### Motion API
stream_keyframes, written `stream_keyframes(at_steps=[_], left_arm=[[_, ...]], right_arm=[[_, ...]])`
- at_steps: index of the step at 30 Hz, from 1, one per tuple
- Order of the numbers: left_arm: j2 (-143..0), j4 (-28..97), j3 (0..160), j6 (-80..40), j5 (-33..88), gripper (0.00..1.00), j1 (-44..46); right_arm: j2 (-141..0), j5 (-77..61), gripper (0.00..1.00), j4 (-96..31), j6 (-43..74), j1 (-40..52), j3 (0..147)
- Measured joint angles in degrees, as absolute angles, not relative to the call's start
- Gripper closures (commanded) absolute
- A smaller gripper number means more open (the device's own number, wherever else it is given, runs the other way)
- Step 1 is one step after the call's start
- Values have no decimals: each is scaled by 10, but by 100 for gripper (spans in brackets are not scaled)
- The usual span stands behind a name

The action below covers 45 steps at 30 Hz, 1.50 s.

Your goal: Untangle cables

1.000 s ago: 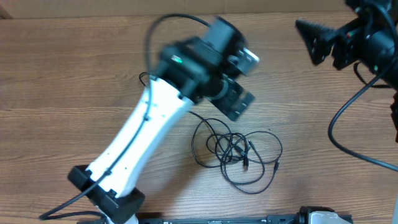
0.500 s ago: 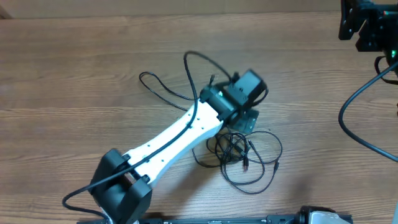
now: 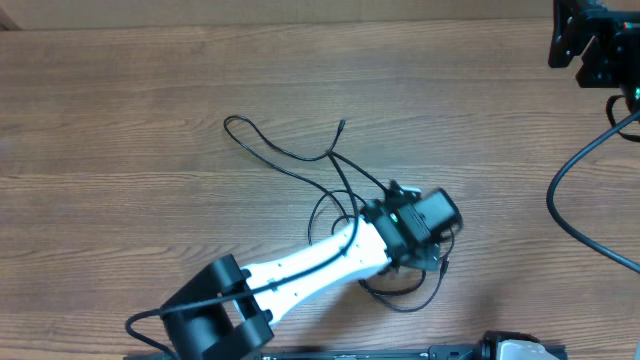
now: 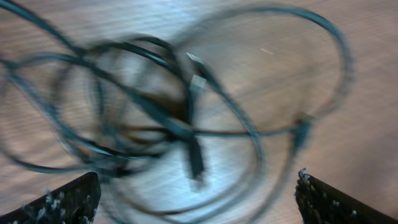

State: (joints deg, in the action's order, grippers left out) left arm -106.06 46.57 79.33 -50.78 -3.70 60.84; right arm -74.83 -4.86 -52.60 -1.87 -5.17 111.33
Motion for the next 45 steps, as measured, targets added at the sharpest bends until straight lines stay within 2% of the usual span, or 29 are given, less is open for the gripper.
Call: stream_keyframes(at_steps=[1, 3, 11, 15, 17, 18, 19, 20, 22, 23, 24, 31, 36, 39, 45], left_arm=[[-1061, 456, 792, -515, -37, 3, 621], [-1061, 448, 791, -526, -62, 0, 642], [-1087, 497, 788, -642, -145, 0, 617], [-1148, 478, 787, -664, -139, 2, 595], [-1163, 470, 786, -672, -132, 7, 585], [-1163, 467, 786, -674, -129, 13, 581], [-1163, 463, 786, -675, -126, 27, 576], [-1163, 453, 786, -678, -124, 34, 569], [-1164, 445, 785, -682, -122, 61, 560], [-1164, 443, 785, -681, -122, 89, 555], [-1164, 442, 785, -684, -122, 96, 552], [-1164, 461, 785, -655, -122, 96, 535], [-1144, 609, 850, -540, -118, 96, 500], [-1089, 663, 925, -485, -118, 96, 470], [-911, 669, 1070, -350, -69, 96, 382]], right_arm=[[-748, -49, 0, -527, -18, -52, 1113], [-748, -49, 0, -528, -17, -52, 1113], [-748, -71, 0, -531, -17, -52, 1113], [-748, -73, 0, -531, -17, -51, 1113], [-748, -73, 0, -531, -17, -52, 1113], [-748, -73, 0, -531, -17, -52, 1113], [-748, -73, 0, -531, -17, -52, 1113], [-748, -73, 0, -531, -17, -52, 1113], [-748, -73, 0, -531, -17, -51, 1113], [-748, -73, 0, -531, -17, -52, 1113], [-748, -73, 0, -532, -17, -52, 1113], [-748, -73, 0, -532, -17, -52, 1113], [-749, -73, 0, -533, -17, -51, 1113], [-753, -73, 1, -533, -17, -52, 1113], [-774, -73, 1, -537, -17, -52, 1113]])
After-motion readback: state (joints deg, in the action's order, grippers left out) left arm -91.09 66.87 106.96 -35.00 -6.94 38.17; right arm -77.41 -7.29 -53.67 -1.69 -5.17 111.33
